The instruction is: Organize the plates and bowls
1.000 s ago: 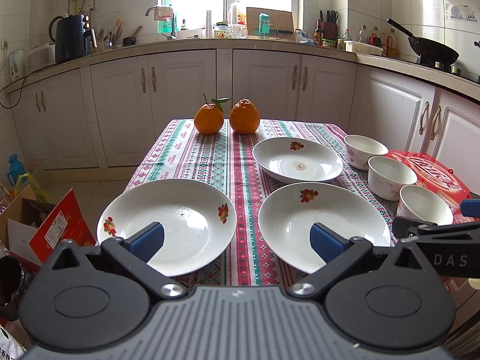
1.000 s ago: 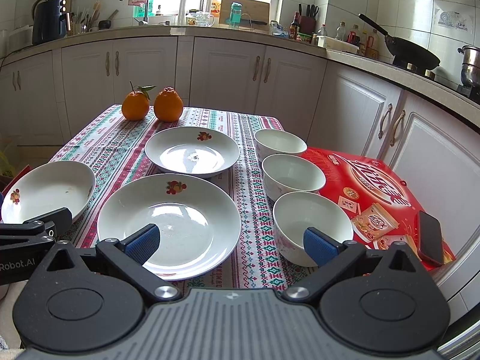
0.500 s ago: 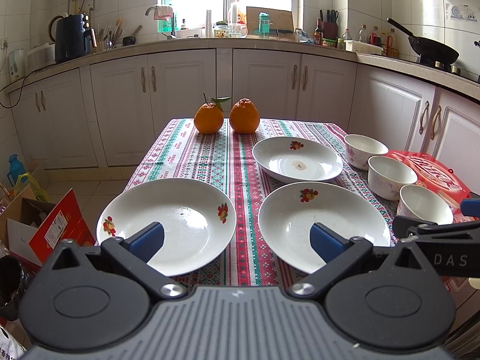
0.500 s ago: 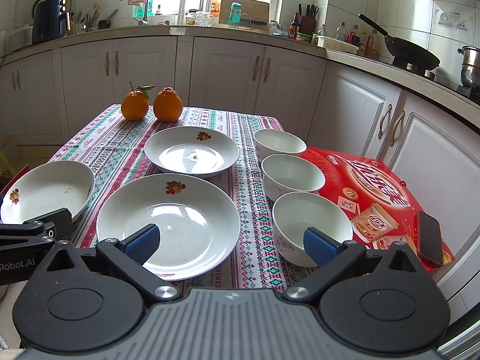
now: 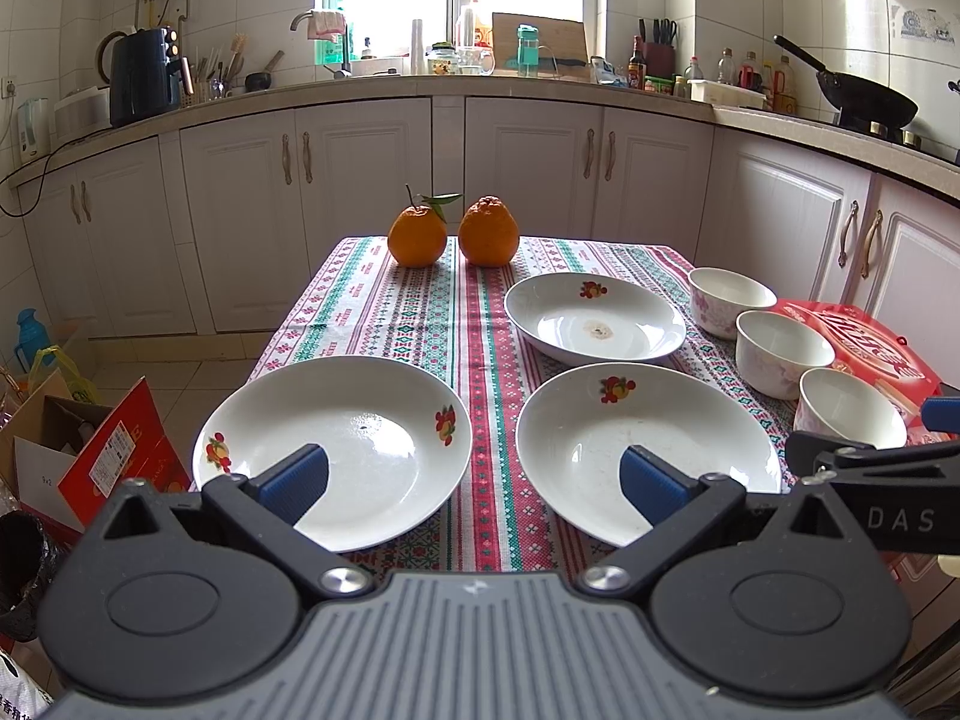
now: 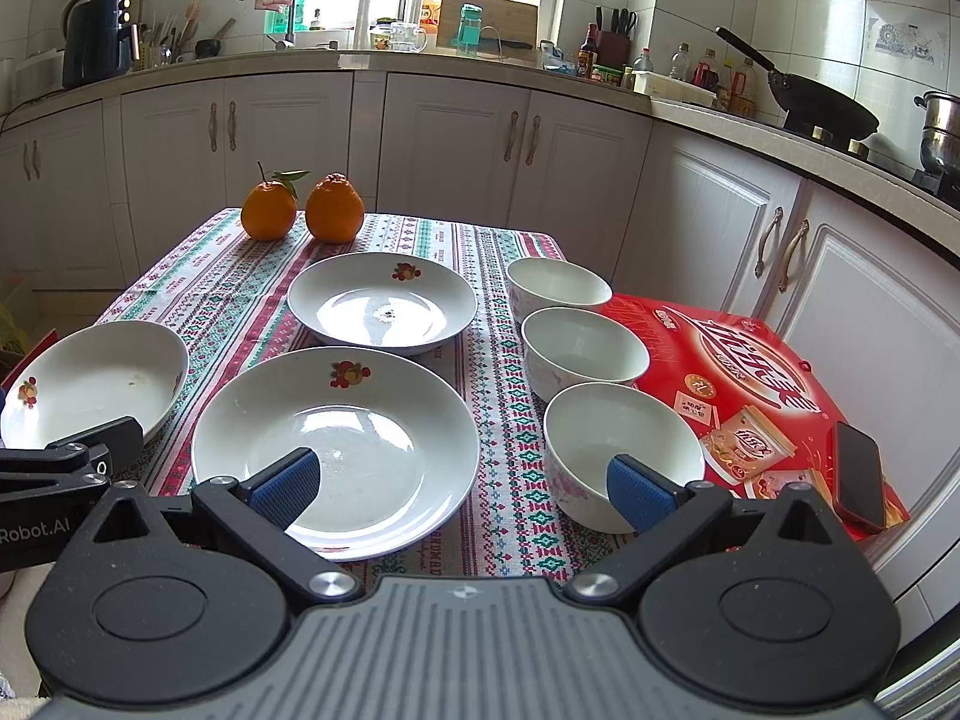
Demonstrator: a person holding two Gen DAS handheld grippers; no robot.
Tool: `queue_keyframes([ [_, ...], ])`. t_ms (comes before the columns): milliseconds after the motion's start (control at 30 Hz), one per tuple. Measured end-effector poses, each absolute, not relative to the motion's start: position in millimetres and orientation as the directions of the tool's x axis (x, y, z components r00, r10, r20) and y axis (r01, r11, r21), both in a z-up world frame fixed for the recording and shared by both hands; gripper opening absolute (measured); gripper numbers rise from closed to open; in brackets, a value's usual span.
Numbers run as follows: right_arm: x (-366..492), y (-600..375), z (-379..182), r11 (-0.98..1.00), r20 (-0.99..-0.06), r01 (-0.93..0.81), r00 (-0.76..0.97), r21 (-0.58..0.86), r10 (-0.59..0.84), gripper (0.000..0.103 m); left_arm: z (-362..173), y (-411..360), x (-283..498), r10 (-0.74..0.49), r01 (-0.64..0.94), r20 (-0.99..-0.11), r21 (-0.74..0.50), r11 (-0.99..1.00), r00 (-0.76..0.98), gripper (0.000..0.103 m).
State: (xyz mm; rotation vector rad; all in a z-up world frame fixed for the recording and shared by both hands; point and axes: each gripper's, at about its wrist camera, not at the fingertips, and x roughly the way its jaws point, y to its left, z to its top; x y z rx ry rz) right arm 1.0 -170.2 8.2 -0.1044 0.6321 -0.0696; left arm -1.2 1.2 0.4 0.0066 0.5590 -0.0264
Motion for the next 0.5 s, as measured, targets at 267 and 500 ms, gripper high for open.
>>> queue_keyframes([
  [267,1.2,-169.7,8.3,0.992,-0.586,0.033,0.805,-0.119,-0.097,0.103,0.4,1.3,-1.1,-0.024,0.027,-0.531,-0.001,1.0,0.847,0.102],
  [500,3.1,-171.3,8.5,0.992,-0.59,0.025,0.803,-0.12,-0.092,0.103,-0.9,2.0,0.0,-0.028,0.031,-0.531,-0.003,1.0,0.847,0.102],
])
